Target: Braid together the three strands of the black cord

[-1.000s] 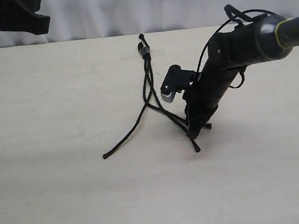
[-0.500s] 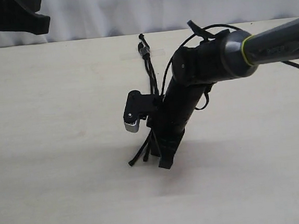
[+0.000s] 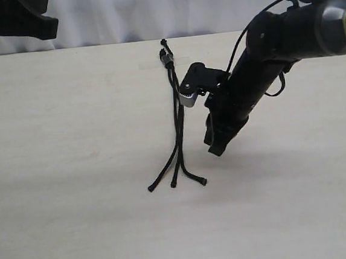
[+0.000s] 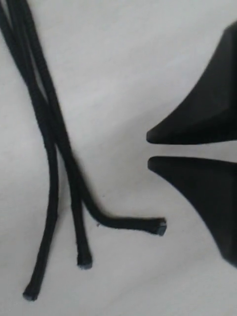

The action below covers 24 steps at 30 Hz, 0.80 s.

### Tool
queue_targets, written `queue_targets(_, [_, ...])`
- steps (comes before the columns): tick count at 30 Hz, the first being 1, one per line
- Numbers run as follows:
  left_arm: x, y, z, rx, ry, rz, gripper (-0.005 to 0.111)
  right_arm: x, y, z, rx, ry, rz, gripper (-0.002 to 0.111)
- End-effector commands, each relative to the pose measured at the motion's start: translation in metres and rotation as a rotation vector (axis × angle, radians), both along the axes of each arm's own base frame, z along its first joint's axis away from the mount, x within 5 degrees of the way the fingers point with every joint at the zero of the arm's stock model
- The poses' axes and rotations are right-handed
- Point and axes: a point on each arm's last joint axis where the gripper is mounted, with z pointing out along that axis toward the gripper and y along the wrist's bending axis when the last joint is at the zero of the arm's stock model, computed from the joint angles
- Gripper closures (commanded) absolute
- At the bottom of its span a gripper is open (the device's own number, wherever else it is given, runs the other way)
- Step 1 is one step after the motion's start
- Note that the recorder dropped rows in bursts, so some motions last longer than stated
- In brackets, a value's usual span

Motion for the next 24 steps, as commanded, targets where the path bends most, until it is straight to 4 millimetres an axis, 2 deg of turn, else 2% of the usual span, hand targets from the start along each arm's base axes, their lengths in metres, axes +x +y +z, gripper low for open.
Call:
queue_targets(1, [-0.001,0.001,0.0,-0.019,0.005,0.008,0.107,-0.012,0.022,0.001,0.007,0.012,0.016,0.077])
queue_targets(4, [-0.001,0.001,0.0,-0.019,0.005,0.008,0.107,-0.021,0.037,0.0,-0.004,0.013,0.06,0.055])
queue_targets(6, [-0.001,0.001,0.0,-0.019,0.005,0.008,0.107,-0.025,0.044,-0.003,-0.008,0.023,0.081,0.048])
queue_targets(10, [-0.001,0.001,0.0,-0.019,0.005,0.008,0.107,-0.03,0.051,-0.017,-0.032,0.055,0.112,0.047])
queue_targets(17, [-0.001,0.001,0.0,-0.018,0.008,0.007,0.107,-0.027,0.049,-0.043,-0.1,0.086,0.137,0.048])
queue_targets(19, [-0.001,0.001,0.0,-0.018,0.008,0.007,0.107,-0.027,0.047,-0.044,-0.119,0.075,0.154,0.055])
queue_targets(24, [-0.001,0.001,0.0,-0.018,0.008,0.007,0.107,-0.021,0.041,-0.04,-0.183,0.005,0.14,0.1])
